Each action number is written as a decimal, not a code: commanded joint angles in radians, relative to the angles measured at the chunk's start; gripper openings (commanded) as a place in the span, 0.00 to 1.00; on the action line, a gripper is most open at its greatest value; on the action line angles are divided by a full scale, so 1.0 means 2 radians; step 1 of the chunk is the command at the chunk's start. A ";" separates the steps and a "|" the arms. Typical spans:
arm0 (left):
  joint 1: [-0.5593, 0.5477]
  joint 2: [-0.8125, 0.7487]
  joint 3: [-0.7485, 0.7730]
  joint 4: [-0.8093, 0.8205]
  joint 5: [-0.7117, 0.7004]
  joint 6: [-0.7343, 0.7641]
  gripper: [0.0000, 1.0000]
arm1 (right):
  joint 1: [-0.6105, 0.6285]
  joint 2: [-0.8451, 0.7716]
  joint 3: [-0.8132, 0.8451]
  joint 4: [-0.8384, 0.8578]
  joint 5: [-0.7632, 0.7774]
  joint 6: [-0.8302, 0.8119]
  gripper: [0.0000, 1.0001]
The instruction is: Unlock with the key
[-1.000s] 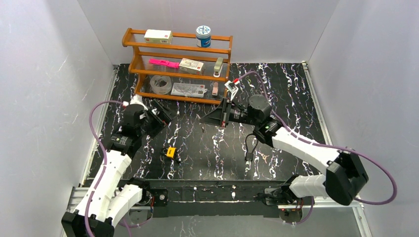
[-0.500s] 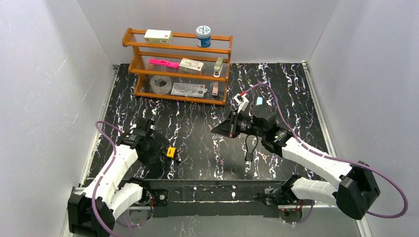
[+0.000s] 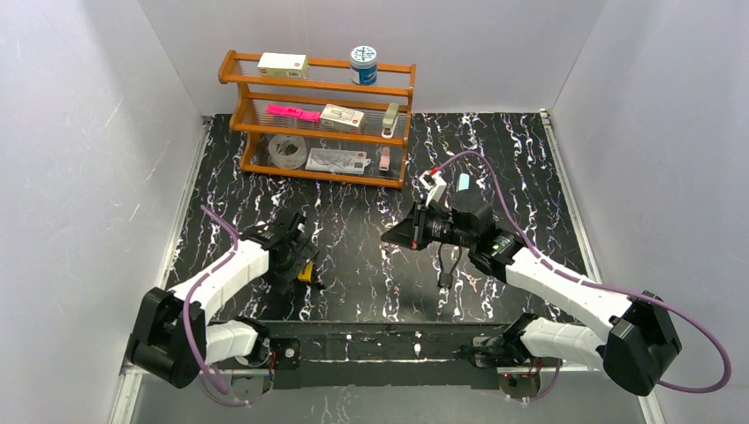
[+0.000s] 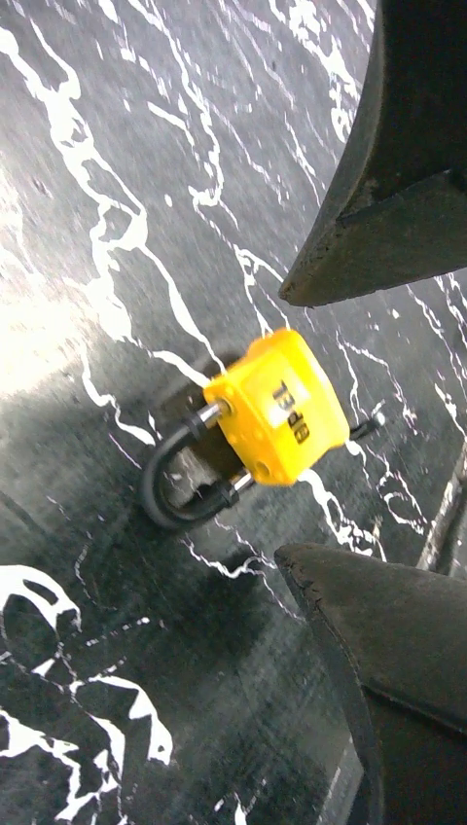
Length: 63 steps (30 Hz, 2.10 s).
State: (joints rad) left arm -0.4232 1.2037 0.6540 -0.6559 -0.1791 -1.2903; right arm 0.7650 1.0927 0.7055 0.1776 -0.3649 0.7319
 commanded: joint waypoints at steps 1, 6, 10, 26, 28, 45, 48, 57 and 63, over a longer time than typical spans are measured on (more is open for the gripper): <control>-0.002 -0.019 -0.002 0.020 -0.045 -0.028 0.90 | -0.003 -0.005 0.004 0.002 0.004 -0.016 0.01; -0.002 -0.010 -0.019 0.039 -0.031 -0.036 0.98 | -0.003 0.003 0.007 0.003 0.003 -0.017 0.01; -0.002 -0.005 -0.028 0.050 -0.026 -0.053 0.98 | -0.003 0.007 0.011 0.000 0.000 -0.017 0.01; -0.005 0.023 -0.008 0.025 -0.033 -0.015 0.60 | -0.003 -0.010 0.007 -0.016 0.024 -0.030 0.01; -0.005 0.034 0.007 0.034 -0.016 0.047 0.58 | -0.002 -0.012 0.005 -0.017 0.026 -0.030 0.01; -0.005 0.050 0.010 0.030 0.040 0.209 0.66 | -0.003 -0.002 -0.002 -0.009 0.021 -0.022 0.01; -0.005 0.059 0.005 0.021 0.037 0.176 0.69 | -0.003 -0.006 -0.005 -0.009 0.026 -0.022 0.01; -0.006 0.047 -0.018 0.030 0.035 0.104 0.53 | -0.003 -0.003 0.000 -0.002 0.029 -0.020 0.01; -0.006 0.058 -0.008 0.042 0.047 0.124 0.31 | -0.002 -0.001 0.001 -0.005 0.022 -0.023 0.01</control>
State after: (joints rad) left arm -0.4294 1.2968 0.6529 -0.5587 -0.0933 -1.0477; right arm 0.7650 1.1057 0.7013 0.1295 -0.3161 0.6918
